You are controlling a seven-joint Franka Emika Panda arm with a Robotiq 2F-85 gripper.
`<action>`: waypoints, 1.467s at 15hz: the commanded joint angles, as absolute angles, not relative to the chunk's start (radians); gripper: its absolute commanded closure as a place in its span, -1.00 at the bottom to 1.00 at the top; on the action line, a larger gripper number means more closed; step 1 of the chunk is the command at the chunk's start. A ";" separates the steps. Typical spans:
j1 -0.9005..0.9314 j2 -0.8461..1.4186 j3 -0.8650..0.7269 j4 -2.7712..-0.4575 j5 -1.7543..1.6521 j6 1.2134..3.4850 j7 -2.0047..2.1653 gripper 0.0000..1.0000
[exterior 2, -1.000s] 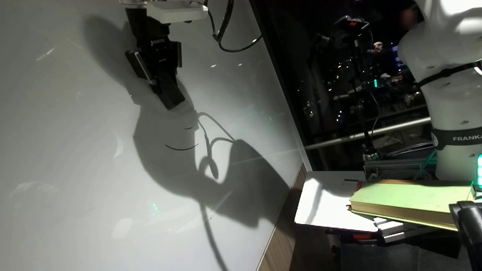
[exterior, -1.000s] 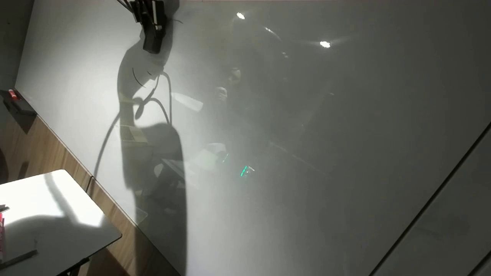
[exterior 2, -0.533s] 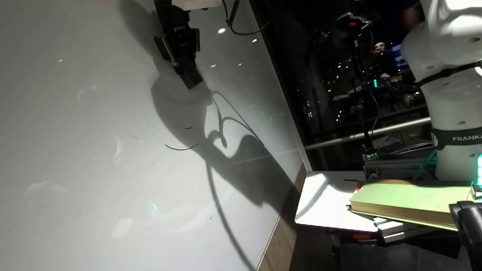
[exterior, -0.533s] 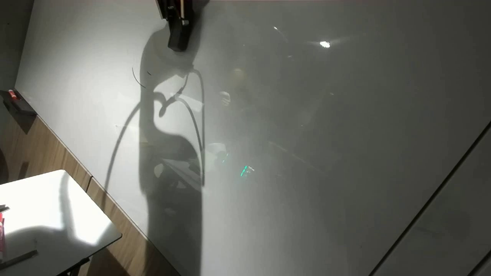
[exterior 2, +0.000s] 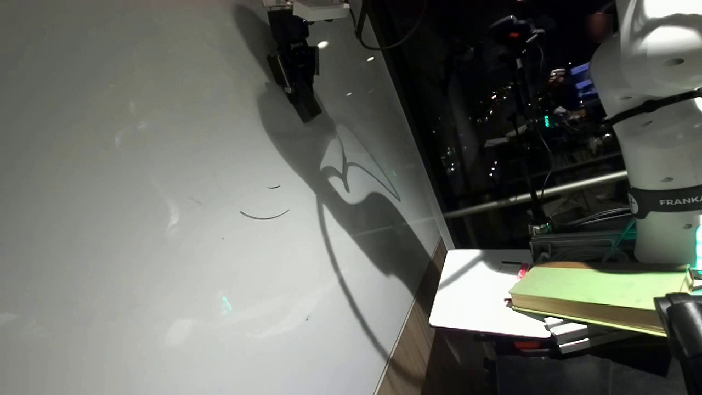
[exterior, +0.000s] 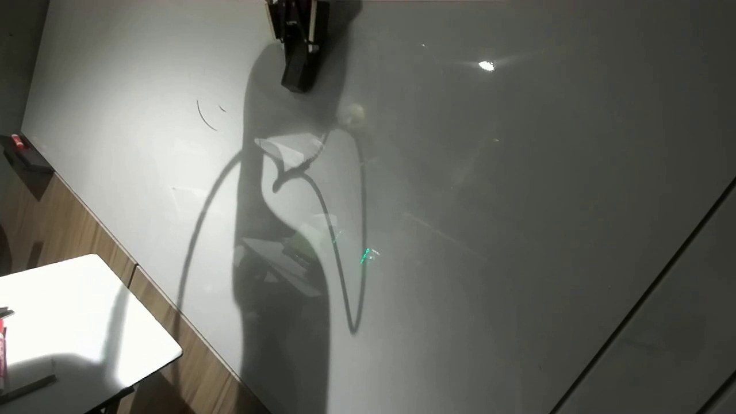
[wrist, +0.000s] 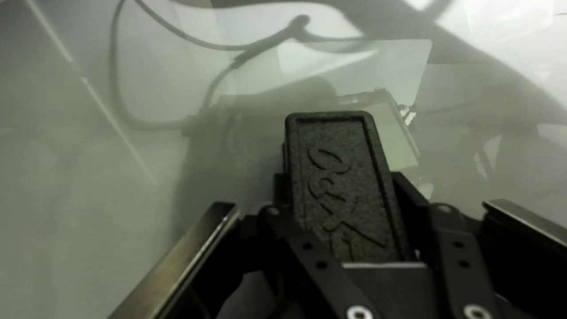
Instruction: Use the duster to rub the smiley face off of the board
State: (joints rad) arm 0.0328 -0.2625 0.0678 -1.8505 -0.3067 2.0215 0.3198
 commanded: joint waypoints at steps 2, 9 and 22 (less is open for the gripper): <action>0.048 -0.347 0.095 -2.072 -0.235 2.176 0.318 0.38; 0.076 -0.352 0.193 -2.248 -0.228 2.333 0.378 0.38; 0.063 -0.207 0.240 -2.221 -0.269 2.501 0.456 0.38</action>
